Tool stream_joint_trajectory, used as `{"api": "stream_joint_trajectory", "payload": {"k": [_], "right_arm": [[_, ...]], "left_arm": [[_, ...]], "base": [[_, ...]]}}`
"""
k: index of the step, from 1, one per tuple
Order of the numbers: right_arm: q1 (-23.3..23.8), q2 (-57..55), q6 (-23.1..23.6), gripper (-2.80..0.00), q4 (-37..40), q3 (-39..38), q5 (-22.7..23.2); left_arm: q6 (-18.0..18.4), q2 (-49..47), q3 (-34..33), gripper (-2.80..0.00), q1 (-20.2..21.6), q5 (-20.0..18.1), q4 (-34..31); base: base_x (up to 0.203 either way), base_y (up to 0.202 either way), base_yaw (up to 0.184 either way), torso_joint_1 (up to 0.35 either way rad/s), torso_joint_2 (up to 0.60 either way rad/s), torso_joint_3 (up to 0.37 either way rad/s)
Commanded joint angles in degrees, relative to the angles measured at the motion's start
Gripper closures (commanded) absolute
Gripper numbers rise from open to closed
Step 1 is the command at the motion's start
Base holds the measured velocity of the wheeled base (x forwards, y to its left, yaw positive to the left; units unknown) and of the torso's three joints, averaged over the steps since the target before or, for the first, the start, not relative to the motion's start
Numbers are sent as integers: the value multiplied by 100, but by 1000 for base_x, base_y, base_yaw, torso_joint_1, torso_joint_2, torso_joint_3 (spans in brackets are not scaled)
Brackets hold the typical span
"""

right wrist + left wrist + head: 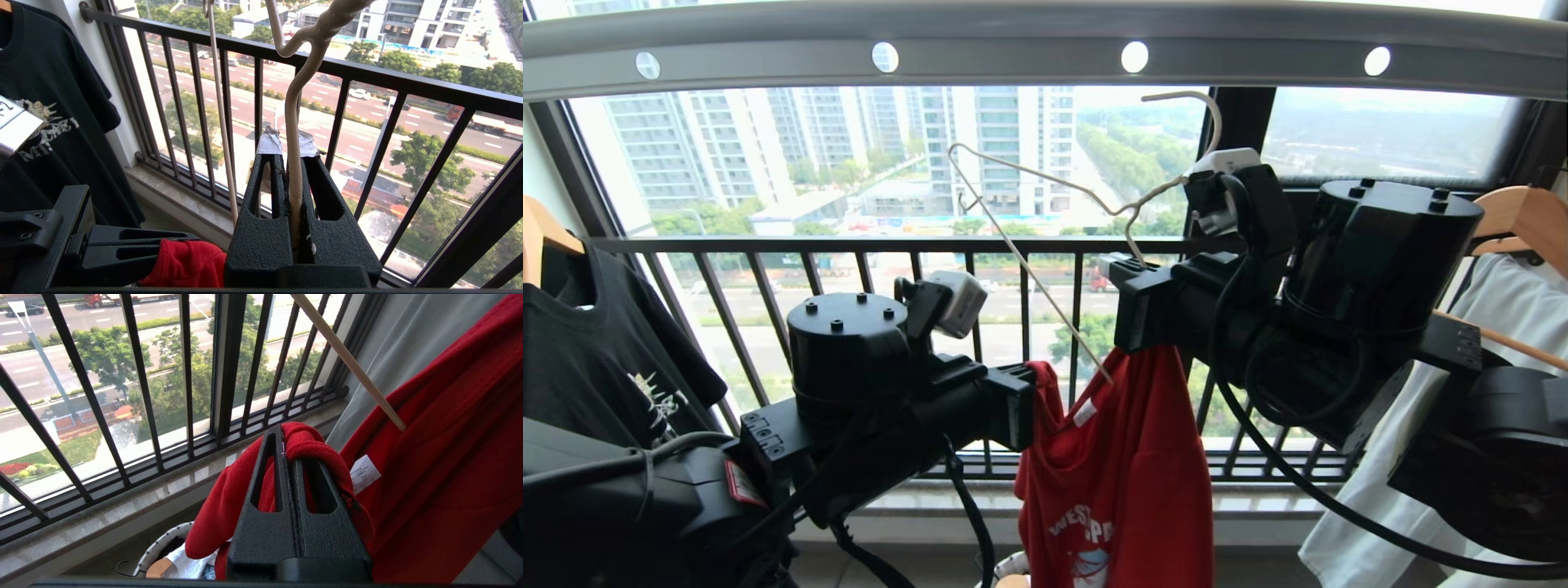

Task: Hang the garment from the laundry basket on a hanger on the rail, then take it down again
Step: Take the clothes off the clothes rack

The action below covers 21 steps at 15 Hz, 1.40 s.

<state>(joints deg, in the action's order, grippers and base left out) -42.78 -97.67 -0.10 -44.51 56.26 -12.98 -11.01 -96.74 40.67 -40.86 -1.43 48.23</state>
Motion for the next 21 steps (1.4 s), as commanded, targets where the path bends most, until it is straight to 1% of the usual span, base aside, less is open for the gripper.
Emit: {"api": "stream_joint_trajectory", "payload": {"k": [1, 2, 3, 4, 6, 7, 8, 9, 10, 11, 13, 14, 16, 18, 19, 20, 21], "right_arm": [[-3, -64, 2, 0, -32, -1, -11], [-3, -56, -2, 0, -44, 8, -11], [-3, -50, -7, 0, -96, 8, -11], [-3, -58, -7, 0, -187, 1, -11], [-3, -76, 2, 0, -364, 8, -11], [-3, -76, 2, 0, -366, 8, -11], [-3, -76, 2, 0, -366, 17, -11], [-3, -86, 2, 0, -366, 12, -11], [-3, -129, -5, 0, -381, 17, -11], [-3, -169, 2, 0, -443, 17, -11], [-3, -191, 16, 0, -500, -24, -19], [-3, -184, 37, 0, -491, -104, -26], [7, -199, 72, 0, -454, -202, -36], [159, -349, 98, 0, -461, -203, -24], [201, -415, 103, 0, -467, -209, -7], [214, -493, 49, 0, -514, -207, 18], [217, -572, -63, 0, -624, -192, 43]], "left_arm": [[149, -189, -268, 0, -205, -243, 24], [230, -353, -351, 0, -264, -260, 10], [480, -527, -432, 0, -299, -266, -103], [740, -660, -466, 0, -312, -269, -336], [1082, -763, -519, 0, -317, -274, -903], [1324, -753, -627, 0, -317, -310, -1026], [1607, -724, -773, 0, -317, -436, -1069], [1840, -665, -933, 0, -322, -648, -1079], [2003, -625, -1051, 0, -329, -847, -1088], [2101, -627, -1097, 0, -332, -962, -1074], [2068, -668, -987, 0, -273, -918, -1038], [2001, -664, -811, 0, -130, -896, -1036], [1687, -664, -492, 0, 166, -597, -1035], [1622, -720, -156, 0, 500, -229, -1035], [1600, -737, -83, 0, 591, -172, -1035], [1576, -724, -77, 0, 597, -173, -1017], [1507, -730, -62, 0, 593, -173, -859]], "base": [[0, 0, 0, 0, 0, 0], [0, 0, 0, 0, 0, 0], [0, 0, 0, 0, 0, 0], [0, 0, 0, 0, 0, 0], [0, 0, 0, 0, 0, 0], [0, 0, 0, 0, 0, 0], [0, 0, 0, 0, 0, 0], [0, 0, 0, 0, 0, 0], [0, 0, 0, 0, 0, 0], [0, 0, 0, 0, 0, 0], [0, 0, 0, 0, 0, 0], [0, 0, 0, 0, 0, 0], [0, 0, 0, 0, 0, 0], [0, 0, 0, 0, 0, 0], [0, 0, 0, 0, 0, 0], [0, 0, 0, 0, 0, 0], [0, 0, 0, 0, 0, 0]]}}
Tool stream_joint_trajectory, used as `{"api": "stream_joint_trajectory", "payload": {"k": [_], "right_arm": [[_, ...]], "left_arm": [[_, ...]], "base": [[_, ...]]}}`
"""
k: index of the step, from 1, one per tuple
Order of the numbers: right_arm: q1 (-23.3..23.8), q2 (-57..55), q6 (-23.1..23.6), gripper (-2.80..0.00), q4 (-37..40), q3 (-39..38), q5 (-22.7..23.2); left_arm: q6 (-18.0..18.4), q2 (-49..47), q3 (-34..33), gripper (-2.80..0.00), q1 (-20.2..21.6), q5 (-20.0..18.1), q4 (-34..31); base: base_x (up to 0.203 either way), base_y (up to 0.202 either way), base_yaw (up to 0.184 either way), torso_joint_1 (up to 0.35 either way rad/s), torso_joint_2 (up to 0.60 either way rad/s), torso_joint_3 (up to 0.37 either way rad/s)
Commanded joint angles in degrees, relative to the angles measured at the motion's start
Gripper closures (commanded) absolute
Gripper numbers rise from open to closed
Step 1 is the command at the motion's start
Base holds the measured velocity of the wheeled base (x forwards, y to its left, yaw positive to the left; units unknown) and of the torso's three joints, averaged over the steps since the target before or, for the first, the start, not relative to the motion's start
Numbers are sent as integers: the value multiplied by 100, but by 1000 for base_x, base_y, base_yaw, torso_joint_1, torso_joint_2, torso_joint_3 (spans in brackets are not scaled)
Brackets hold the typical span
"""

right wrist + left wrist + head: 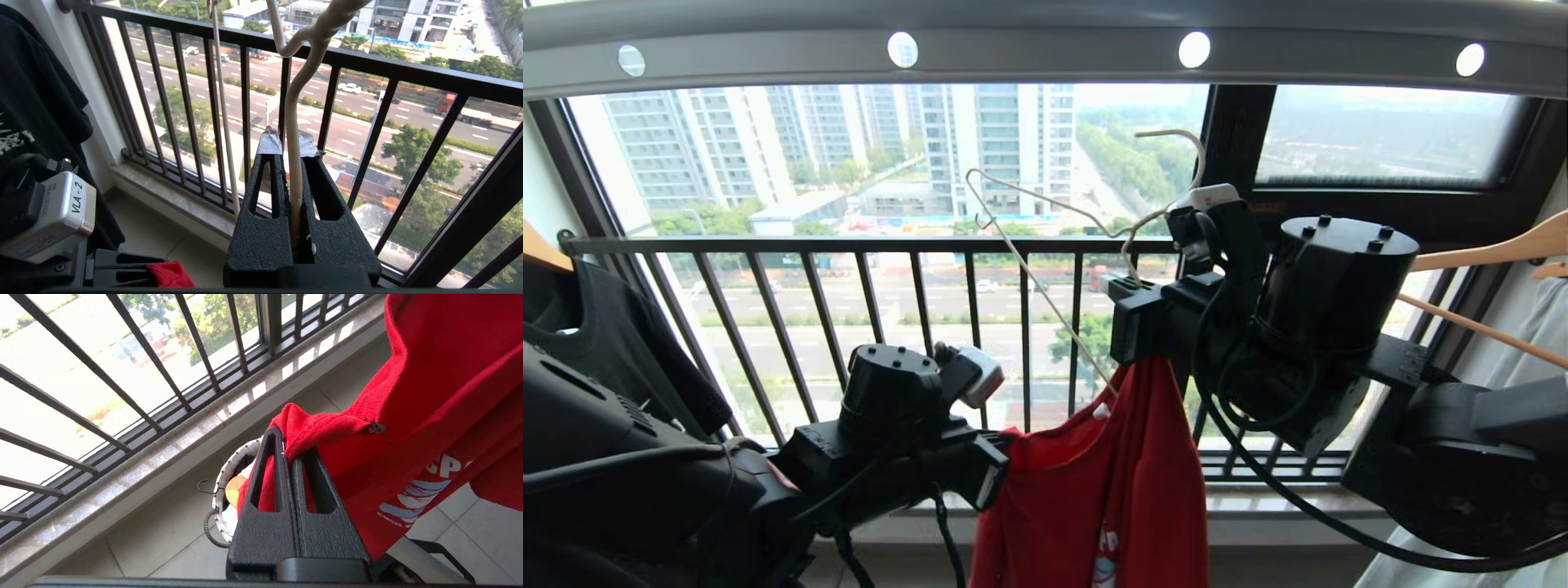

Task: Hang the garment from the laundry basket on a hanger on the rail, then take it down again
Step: Take the clothes off the clothes rack

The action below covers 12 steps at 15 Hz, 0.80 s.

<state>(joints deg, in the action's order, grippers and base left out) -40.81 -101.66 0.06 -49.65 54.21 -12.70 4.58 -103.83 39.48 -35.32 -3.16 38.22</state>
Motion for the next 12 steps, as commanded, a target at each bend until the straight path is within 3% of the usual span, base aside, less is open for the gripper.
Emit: {"api": "stream_joint_trajectory", "payload": {"k": [1, 3, 5, 6, 8, 10, 12], "right_arm": [[21, -267, -306, 0, -366, 32, 39], [21, -451, -472, 0, -748, 54, 171], [21, -451, -482, 0, -757, 64, 180], [30, -451, -491, 0, -757, 91, 180], [38, -435, -587, 0, -766, 133, 187], [38, -424, -630, 0, -793, 142, 194], [38, -432, -665, 0, -1087, 151, 189]], "left_arm": [[-189, -2, -36, 0, 0, -24, 395], [-136, -38, -434, 0, -374, -39, 560], [254, -202, -799, 0, -692, -92, 481], [435, -206, -979, 0, -755, -290, 445], [777, -154, -1217, 0, -776, -628, 417], [846, -152, -1287, 0, -754, -642, 399], [1366, -136, -1334, 0, -473, -644, 159]], "base": [[0, 0, 0, 0, 0, 0], [0, 0, 0, 0, 0, 0], [0, 0, 0, 0, 0, 0], [0, 0, 0, 0, 0, 0], [0, 0, 0, 0, 0, 0], [0, 0, 0, 0, 0, 0], [0, 0, 0, 0, 0, 0]]}}
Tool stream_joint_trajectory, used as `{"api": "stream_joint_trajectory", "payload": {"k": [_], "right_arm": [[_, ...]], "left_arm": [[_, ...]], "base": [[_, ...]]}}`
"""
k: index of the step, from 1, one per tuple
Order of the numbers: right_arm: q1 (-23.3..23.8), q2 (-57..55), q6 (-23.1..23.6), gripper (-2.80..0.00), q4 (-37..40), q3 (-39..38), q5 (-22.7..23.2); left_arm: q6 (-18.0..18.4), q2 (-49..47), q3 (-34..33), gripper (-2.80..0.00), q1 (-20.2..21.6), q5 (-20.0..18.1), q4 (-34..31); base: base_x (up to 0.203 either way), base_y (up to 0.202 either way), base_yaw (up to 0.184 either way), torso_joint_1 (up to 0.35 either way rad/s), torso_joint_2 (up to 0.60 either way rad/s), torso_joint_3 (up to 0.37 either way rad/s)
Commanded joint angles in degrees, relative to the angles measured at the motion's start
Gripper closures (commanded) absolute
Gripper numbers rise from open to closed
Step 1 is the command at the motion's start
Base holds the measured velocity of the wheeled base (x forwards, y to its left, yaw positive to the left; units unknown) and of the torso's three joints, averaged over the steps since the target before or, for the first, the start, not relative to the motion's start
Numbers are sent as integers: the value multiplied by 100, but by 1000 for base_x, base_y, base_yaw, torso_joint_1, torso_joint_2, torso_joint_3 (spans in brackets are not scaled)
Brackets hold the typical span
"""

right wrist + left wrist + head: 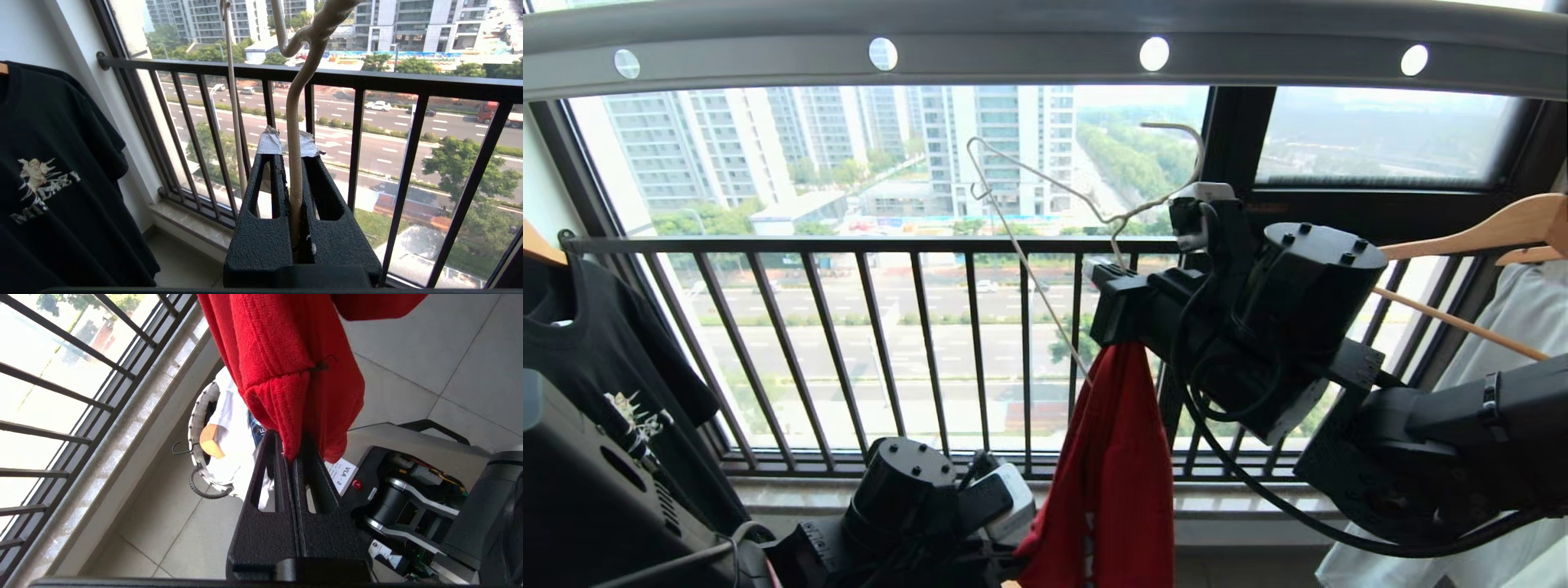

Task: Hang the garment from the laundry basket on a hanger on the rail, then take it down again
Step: Take the clothes off the clothes rack, then put clothes in the basket

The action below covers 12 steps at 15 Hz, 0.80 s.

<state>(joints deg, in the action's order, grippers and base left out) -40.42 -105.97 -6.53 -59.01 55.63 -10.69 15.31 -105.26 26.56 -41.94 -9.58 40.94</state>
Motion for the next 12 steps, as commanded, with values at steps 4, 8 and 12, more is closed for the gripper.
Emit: {"api": "stream_joint_trajectory", "payload": {"k": [4, 8, 12], "right_arm": [[33, 20, -15, 0, -234, 62, -16], [41, 303, -40, 0, -232, 70, -12], [43, 306, -32, 0, -206, 62, -13]], "left_arm": [[1243, 255, -102, 0, 843, -681, -884], [1766, -4, -114, 0, 960, -729, -1340], [1604, 17, 97, 0, 1067, -833, -1239]], "base": [[0, 0, 0, 0, 0, 0], [0, 0, 0, 0, 0, 0], [0, 0, 0, 0, 0, 0]]}}
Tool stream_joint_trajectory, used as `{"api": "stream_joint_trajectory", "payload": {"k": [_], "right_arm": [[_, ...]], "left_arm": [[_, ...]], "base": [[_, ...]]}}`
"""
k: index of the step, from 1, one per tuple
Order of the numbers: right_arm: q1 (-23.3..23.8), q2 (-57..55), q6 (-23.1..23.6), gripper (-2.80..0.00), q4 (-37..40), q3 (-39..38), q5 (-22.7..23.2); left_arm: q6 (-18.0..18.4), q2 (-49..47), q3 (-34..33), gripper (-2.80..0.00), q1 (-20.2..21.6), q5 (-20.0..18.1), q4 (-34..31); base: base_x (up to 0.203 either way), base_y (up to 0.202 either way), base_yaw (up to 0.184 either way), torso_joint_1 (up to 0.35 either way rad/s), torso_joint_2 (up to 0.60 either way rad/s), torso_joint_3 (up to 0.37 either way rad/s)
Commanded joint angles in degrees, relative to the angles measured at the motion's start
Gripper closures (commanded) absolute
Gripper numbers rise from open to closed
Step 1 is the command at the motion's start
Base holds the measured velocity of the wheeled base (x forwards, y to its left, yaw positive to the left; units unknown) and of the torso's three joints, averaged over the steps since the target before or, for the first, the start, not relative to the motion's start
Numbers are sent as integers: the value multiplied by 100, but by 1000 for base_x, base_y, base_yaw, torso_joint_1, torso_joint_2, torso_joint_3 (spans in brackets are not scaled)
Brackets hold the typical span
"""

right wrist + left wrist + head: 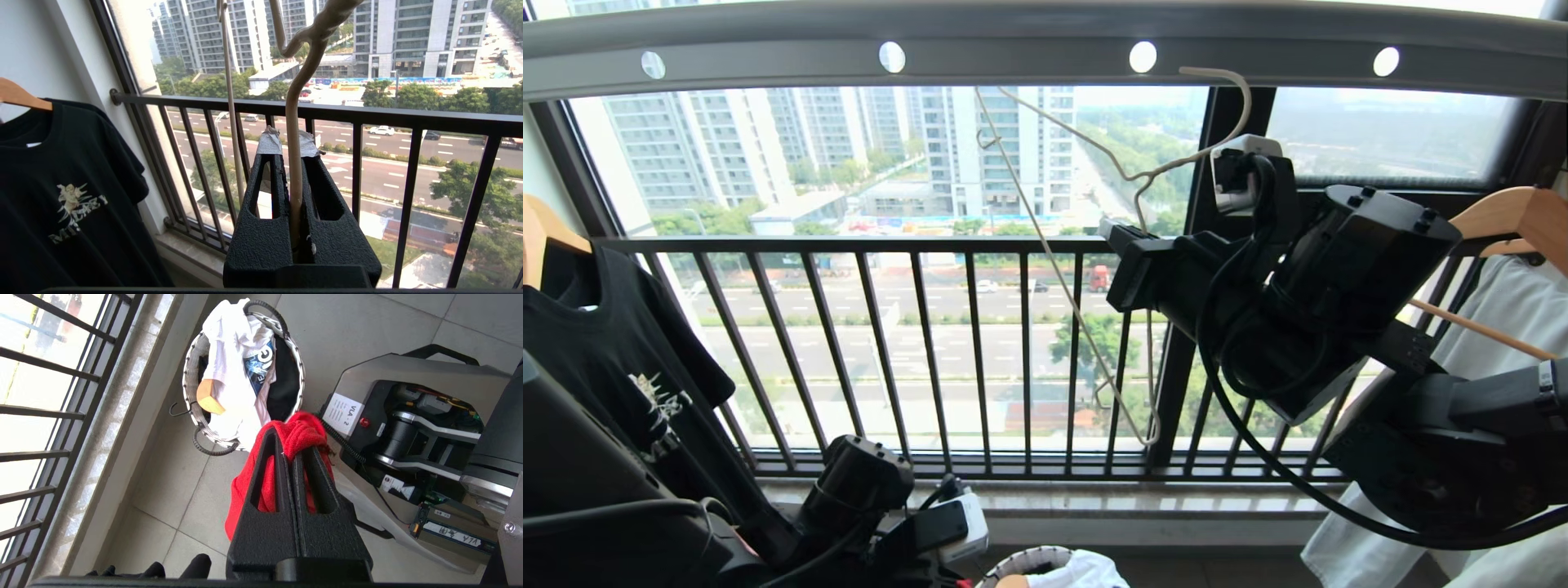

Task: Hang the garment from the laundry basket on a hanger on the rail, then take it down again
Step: Put clothes in the basket

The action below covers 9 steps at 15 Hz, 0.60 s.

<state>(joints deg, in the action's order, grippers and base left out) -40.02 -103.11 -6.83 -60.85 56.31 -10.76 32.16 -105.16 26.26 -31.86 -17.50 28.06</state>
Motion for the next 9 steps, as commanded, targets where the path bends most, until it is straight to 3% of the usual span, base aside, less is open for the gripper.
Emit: {"api": "stream_joint_trajectory", "payload": {"k": [1, 4, 9], "right_arm": [[3, 10, -3, 0, -15, -15, -13], [3, 10, 32, 0, 20, -50, -31], [12, 10, 226, 0, 343, -164, -40]], "left_arm": [[-410, 39, 240, 0, 71, -78, 88], [-1535, 363, 427, 0, 16, -95, 726], [-1590, 431, 556, 0, 114, 44, 806]], "base": [[0, 0, 0, 0, 0, 0], [0, 0, 0, 0, 0, 0], [0, 0, 0, 0, 0, 0]]}}
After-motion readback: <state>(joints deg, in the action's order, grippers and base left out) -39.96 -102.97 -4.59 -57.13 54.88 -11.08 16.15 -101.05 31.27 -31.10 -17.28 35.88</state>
